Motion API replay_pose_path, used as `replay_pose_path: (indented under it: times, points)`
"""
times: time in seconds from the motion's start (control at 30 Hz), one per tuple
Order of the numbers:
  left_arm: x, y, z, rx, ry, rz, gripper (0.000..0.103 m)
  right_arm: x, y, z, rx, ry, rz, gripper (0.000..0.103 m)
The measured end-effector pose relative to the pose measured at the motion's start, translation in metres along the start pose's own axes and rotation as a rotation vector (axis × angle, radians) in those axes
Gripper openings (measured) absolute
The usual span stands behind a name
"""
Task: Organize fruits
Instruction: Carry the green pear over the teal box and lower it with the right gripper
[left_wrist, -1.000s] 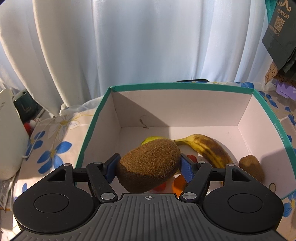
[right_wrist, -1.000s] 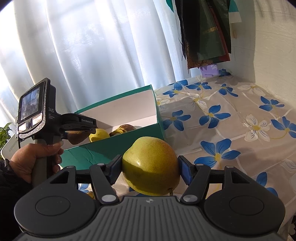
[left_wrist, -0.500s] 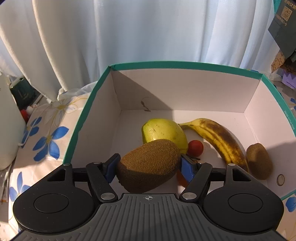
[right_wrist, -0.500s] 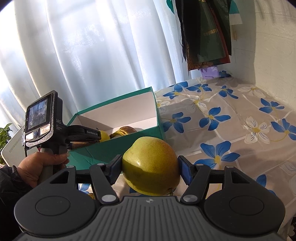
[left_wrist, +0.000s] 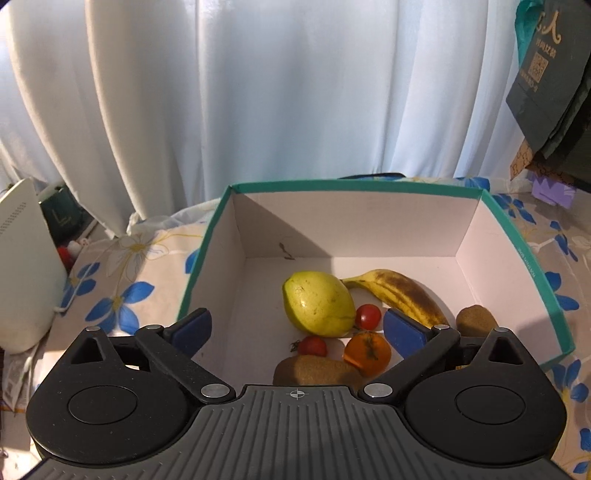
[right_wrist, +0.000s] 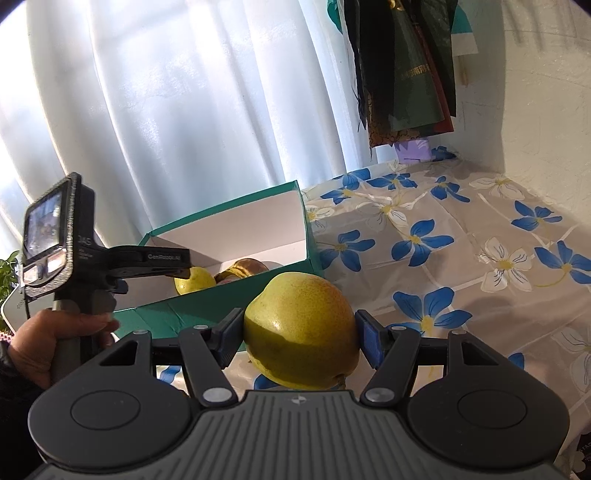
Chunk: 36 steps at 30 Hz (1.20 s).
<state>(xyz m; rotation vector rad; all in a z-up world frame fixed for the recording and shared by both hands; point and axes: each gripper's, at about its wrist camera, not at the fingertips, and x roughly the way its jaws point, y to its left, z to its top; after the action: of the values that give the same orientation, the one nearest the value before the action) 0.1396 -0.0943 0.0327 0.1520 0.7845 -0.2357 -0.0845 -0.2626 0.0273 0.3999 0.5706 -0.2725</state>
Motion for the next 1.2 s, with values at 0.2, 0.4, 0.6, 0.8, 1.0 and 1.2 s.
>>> replay_pose_path:
  times: [0.2,0.4,0.6,0.8,1.0,1.2]
  points:
    - [-0.039,0.019,-0.012,-0.051,-0.046,0.007,0.103,0.002,0.002,0.005,-0.012,-0.009,0.004,0.064]
    - [-0.055,0.029,-0.020,-0.069,-0.053,0.039,0.103,0.007,0.008,0.011,-0.048,-0.010,0.019,0.064]
    - [-0.064,0.035,-0.036,-0.078,-0.035,0.052,0.103,0.012,0.015,0.018,-0.087,-0.009,0.023,0.064]
    - [-0.074,0.038,-0.045,-0.079,-0.038,0.077,0.103,0.021,0.025,0.032,-0.129,-0.025,0.030,0.064]
    - [-0.081,0.039,-0.050,-0.065,-0.042,0.122,0.103,0.038,0.041,0.047,-0.168,-0.037,0.053,0.064]
    - [-0.084,0.045,-0.055,-0.078,-0.030,0.147,0.103,0.066,0.058,0.062,-0.199,-0.045,0.060,0.064]
